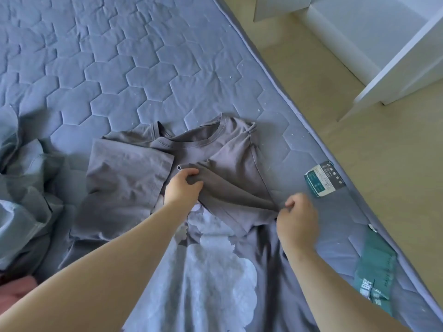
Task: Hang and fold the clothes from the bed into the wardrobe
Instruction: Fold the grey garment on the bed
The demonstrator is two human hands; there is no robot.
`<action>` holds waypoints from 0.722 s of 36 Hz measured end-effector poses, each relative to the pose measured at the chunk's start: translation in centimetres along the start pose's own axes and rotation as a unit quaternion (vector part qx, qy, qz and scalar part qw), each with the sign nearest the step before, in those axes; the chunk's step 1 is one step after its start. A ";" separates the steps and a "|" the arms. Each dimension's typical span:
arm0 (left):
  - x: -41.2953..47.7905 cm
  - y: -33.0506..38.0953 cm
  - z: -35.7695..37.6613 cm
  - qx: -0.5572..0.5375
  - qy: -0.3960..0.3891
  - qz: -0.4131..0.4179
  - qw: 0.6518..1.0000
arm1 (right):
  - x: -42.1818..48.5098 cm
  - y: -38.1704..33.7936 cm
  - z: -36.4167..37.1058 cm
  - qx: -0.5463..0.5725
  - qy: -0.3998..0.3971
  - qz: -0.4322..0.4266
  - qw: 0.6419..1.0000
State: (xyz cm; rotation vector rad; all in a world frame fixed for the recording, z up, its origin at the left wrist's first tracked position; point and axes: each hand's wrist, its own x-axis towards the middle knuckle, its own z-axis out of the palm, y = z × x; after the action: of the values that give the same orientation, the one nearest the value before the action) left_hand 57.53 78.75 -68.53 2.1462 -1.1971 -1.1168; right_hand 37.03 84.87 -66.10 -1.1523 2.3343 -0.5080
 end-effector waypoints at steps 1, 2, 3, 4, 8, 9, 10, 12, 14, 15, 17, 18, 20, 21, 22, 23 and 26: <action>0.2 0.0 -0.1 -0.007 0.012 -0.004 1.000 | 0.3 -0.8 0.0 0.024 0.007 -0.020 0.999; 0.4 0.1 -0.2 -0.017 0.017 -0.007 1.000 | 0.8 -1.6 0.2 0.051 0.002 -0.037 0.998; 0.7 0.2 -0.2 -0.028 0.013 -0.010 0.999 | 1.3 -2.4 0.5 0.070 -0.013 -0.050 0.996; 0.8 0.3 -0.2 -0.046 0.005 -0.013 0.999 | 1.8 -3.1 0.9 0.078 -0.032 -0.063 0.994; 1.4 0.9 -0.1 -0.114 -0.061 0.001 0.992 | 3.8 -4.8 3.3 0.011 -0.109 -0.074 0.991; 1.5 1.0 -0.1 -0.108 -0.081 0.015 0.991 | 4.3 -5.0 3.8 -0.014 -0.128 -0.063 0.990; 1.7 1.1 -0.1 -0.097 -0.094 0.036 0.990 | 4.9 -5.1 4.2 -0.039 -0.143 -0.058 0.987; 1.9 1.4 -0.5 -0.083 -0.099 0.080 0.988 | 6.0 -5.3 4.6 -0.057 -0.153 -0.065 0.984; 2.3 1.6 -0.9 -0.078 -0.073 0.107 0.988 | 7.0 -5.4 4.6 -0.010 -0.119 -0.079 0.990; 2.6 1.7 -1.1 -0.077 -0.050 0.117 0.989 | 7.5 -5.3 4.6 0.026 -0.091 -0.078 0.992; 3.1 1.6 -1.3 -0.089 -0.017 0.126 0.988 | 8.1 -5.2 4.4 0.100 -0.028 -0.041 0.994; 3.3 1.5 -1.2 -0.097 -0.014 0.124 0.987 | 8.4 -5.0 4.3 0.124 -0.003 -0.010 0.992; 3.3 1.0 -0.7 -0.074 -0.033 0.113 0.990 | 8.7 -4.3 4.4 0.134 -0.002 0.054 0.990; 3.3 0.8 -0.5 -0.043 -0.050 0.106 0.992 | 8.7 -3.8 4.5 0.128 -0.022 0.076 0.989; 3.1 0.5 -0.2 -0.008 -0.065 0.100 0.993 | 8.5 -3.4 4.6 0.124 -0.042 0.085 0.988; 2.9 0.1 0.0 0.018 -0.073 0.094 0.993 | 8.2 -3.0 4.7 0.124 -0.055 0.082 0.987; 1.7 -0.4 0.3 0.061 -0.050 0.088 0.993 | 6.7 -2.0 4.4 0.141 -0.073 0.058 0.986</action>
State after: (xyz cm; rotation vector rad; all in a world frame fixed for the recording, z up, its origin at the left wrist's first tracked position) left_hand 57.97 77.54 -69.74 2.0446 -1.5046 -1.1090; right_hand 37.31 77.74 -70.38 -0.8859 2.1072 -0.6644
